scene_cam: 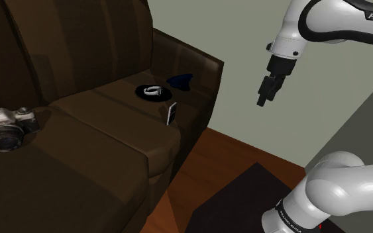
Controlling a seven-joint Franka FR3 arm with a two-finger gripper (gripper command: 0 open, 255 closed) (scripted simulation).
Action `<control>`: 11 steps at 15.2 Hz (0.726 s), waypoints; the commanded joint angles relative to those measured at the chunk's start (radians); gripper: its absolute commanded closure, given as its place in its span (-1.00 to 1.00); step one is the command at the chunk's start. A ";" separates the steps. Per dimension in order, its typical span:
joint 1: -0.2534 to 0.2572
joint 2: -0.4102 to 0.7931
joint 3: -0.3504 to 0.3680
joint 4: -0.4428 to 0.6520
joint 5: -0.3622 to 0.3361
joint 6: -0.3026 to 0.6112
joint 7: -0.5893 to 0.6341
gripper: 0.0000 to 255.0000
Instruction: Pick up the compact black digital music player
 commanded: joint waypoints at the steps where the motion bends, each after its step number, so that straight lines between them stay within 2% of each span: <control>1: 0.000 0.000 0.000 0.000 0.000 0.000 0.000 -1.00; 11: 0.052 0.280 0.117 0.076 0.058 0.245 0.101 -1.00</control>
